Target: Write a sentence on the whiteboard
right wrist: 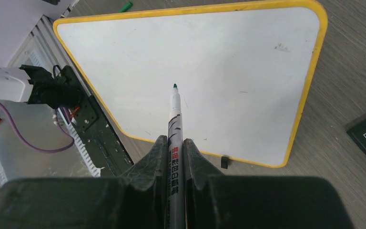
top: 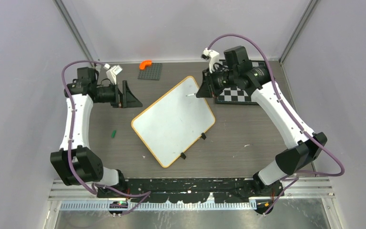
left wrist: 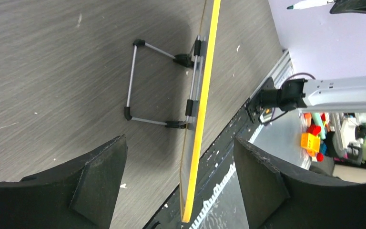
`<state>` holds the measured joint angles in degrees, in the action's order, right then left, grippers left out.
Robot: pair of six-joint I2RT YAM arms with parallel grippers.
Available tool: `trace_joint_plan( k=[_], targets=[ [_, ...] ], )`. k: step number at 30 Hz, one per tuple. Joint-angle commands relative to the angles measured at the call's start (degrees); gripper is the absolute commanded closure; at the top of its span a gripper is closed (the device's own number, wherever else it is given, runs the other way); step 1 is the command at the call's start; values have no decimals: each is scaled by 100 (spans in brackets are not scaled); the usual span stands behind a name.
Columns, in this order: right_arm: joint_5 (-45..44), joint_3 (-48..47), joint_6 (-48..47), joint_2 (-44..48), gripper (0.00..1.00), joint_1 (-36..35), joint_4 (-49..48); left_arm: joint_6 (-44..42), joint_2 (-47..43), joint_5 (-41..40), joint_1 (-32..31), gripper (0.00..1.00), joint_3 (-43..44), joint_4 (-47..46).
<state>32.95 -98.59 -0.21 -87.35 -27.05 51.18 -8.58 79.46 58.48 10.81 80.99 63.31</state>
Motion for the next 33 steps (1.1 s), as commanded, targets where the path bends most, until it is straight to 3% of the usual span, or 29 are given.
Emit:
trace_joint_plan(
  k=[1, 5, 9, 16, 26, 33],
  targets=[
    [-330, -477, -239, -186, 100, -303, 44, -487, 283, -72, -323, 18, 188, 312],
    [-394, -438, -278, -112, 100, -462, 100, -555, 357, -243, -698, 22, 278, 401],
    [-388, -246, -379, 94, 100, -711, -114, -492, 314, -438, -1015, 33, 214, 311],
    [-319, -343, -708, 35, 100, -1272, 45, -564, 489, -524, -1313, 63, 355, 347],
    [-171, 334, -465, 604, 100, -1505, -222, -1602, 1215, -384, -1793, 98, 1014, 1056],
    [-428, 352, -441, 622, 100, -1607, -249, -2143, 2106, -190, -1984, 100, 2021, 1752]
  ],
)
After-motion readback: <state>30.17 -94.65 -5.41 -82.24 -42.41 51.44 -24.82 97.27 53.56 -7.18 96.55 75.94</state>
